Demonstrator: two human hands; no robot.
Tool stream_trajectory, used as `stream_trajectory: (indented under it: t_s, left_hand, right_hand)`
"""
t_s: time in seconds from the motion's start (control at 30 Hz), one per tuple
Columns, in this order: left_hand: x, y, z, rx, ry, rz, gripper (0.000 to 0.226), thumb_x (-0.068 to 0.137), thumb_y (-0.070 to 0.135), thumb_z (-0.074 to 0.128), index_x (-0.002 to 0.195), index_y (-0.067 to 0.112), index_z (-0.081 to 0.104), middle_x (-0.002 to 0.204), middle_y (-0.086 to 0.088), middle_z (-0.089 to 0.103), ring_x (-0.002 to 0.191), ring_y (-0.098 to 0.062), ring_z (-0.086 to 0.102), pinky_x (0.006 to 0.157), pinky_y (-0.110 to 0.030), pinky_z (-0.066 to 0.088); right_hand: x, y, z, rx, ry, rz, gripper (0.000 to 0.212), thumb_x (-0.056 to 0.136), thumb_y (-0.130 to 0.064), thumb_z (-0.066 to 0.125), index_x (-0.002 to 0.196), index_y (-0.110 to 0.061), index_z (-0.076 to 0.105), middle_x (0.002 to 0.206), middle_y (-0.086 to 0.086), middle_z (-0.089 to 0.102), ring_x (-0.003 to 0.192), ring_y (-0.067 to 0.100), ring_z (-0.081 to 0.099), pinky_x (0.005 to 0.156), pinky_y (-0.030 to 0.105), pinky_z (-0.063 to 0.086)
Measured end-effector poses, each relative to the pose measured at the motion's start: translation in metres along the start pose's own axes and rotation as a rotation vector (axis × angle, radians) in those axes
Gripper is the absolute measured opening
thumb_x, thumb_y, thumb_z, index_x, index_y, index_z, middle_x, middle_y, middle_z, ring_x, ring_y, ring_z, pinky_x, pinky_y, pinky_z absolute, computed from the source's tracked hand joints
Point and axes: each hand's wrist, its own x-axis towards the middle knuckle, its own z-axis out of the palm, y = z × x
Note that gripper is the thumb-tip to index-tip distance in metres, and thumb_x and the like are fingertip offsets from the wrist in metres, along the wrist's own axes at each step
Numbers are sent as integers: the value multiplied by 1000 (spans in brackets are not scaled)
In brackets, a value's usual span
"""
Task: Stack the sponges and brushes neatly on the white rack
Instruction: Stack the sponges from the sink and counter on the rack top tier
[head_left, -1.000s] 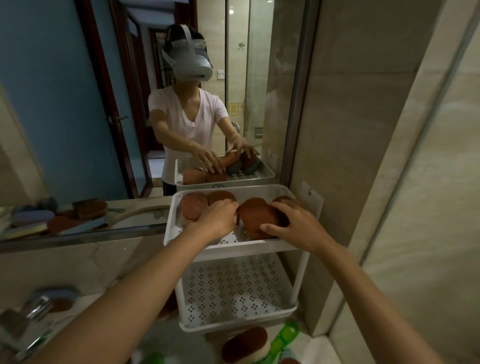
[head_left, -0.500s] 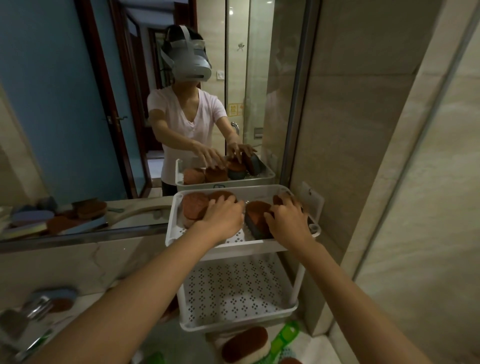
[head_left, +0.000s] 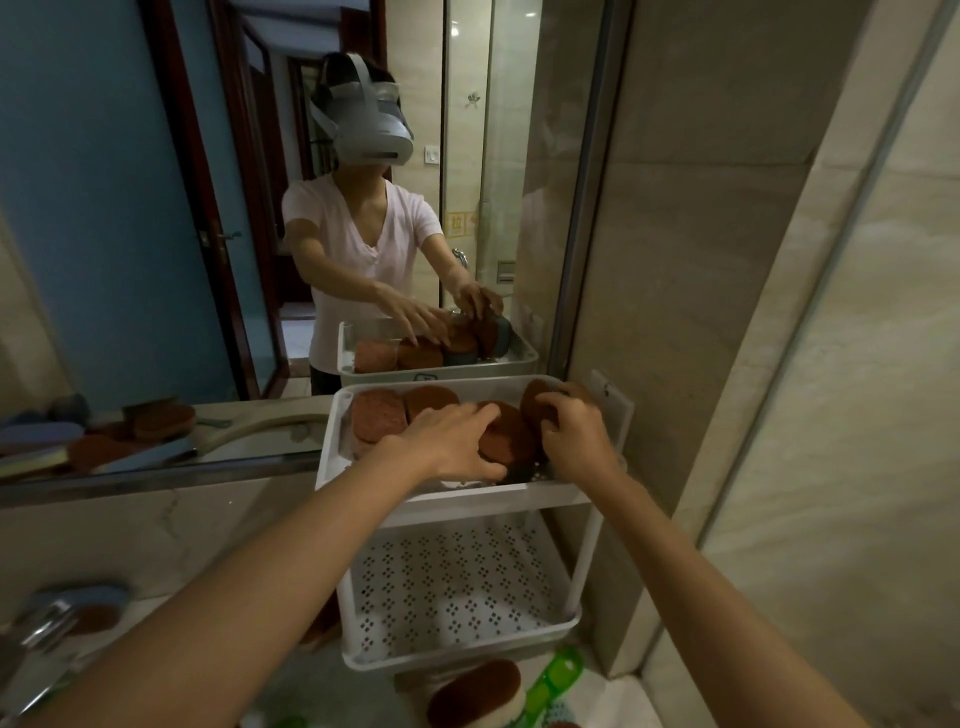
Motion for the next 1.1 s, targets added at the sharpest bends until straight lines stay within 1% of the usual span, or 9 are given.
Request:
stream_trajectory:
  t_s: [0.1, 0.3, 0.47, 0.53, 0.6, 0.7, 0.83, 0.97, 1.1]
  left_hand:
    - [2, -3, 4, 19, -37, -15, 70, 85, 55, 50, 143, 24, 24, 142, -7, 38, 127, -28, 40, 95, -39, 39]
    - [7, -5, 5, 111, -87, -20, 66, 93, 45, 38, 149, 30, 7, 157, -6, 15, 139, -30, 27, 105, -41, 35]
    - [8, -6, 5, 180, -35, -5, 72, 89, 59, 40, 149, 28, 13, 159, -3, 11, 136, -29, 30, 101, -41, 38]
    - [10, -4, 4, 211, -12, -9, 71, 89, 60, 40, 147, 25, 20, 158, -4, 15, 133, -30, 35, 98, -41, 40]
    - [12, -2, 2, 237, 16, -27, 68, 89, 58, 41, 145, 22, 26, 152, -8, 29, 130, -30, 38, 95, -41, 42]
    - [13, 1, 3, 241, 52, -44, 65, 89, 57, 42, 141, 19, 31, 142, -10, 42, 126, -29, 42, 92, -40, 43]
    - [13, 1, 5, 241, 71, -59, 65, 91, 54, 41, 143, 18, 29, 144, -11, 40, 129, -29, 38, 94, -40, 41]
    - [15, 3, 10, 291, 75, -87, 67, 94, 51, 37, 148, 16, 20, 151, -13, 30, 136, -29, 31, 100, -39, 38]
    - [21, 2, 14, 327, 95, -102, 67, 95, 50, 35, 149, 16, 18, 151, -15, 29, 138, -28, 28, 103, -37, 36]
  right_hand:
    - [7, 3, 5, -2, 19, 22, 34, 91, 2, 43, 124, -2, 54, 132, 15, 51, 121, 26, 48, 101, 28, 39]
    - [16, 11, 5, -200, -37, 70, 35, 94, -3, 38, 129, -2, 45, 128, 18, 52, 112, 30, 54, 91, 34, 45]
    - [15, 11, 6, -323, -136, 55, 37, 96, -13, 38, 132, -3, 39, 132, 21, 47, 119, 35, 48, 96, 39, 41]
    - [14, 11, 8, -387, -141, 57, 41, 96, -18, 40, 133, -3, 36, 137, 22, 41, 126, 36, 39, 103, 40, 35]
    - [16, 11, 8, -392, -199, 56, 46, 95, -24, 42, 135, -4, 34, 143, 22, 34, 131, 36, 32, 106, 41, 31]
    - [21, 15, 7, -357, -330, 90, 59, 91, -29, 50, 140, -6, 27, 149, 18, 23, 131, 34, 36, 104, 38, 36]
    - [25, 20, 12, -424, -359, 28, 55, 93, -21, 46, 142, -6, 26, 150, 18, 25, 136, 34, 30, 110, 37, 30]
    - [30, 16, 22, -467, -324, -42, 50, 93, -15, 46, 140, -9, 31, 143, 18, 37, 131, 34, 36, 109, 41, 34]
    - [34, 19, 32, -462, -260, -74, 52, 91, -12, 50, 140, -10, 33, 141, 15, 40, 131, 30, 37, 109, 39, 35]
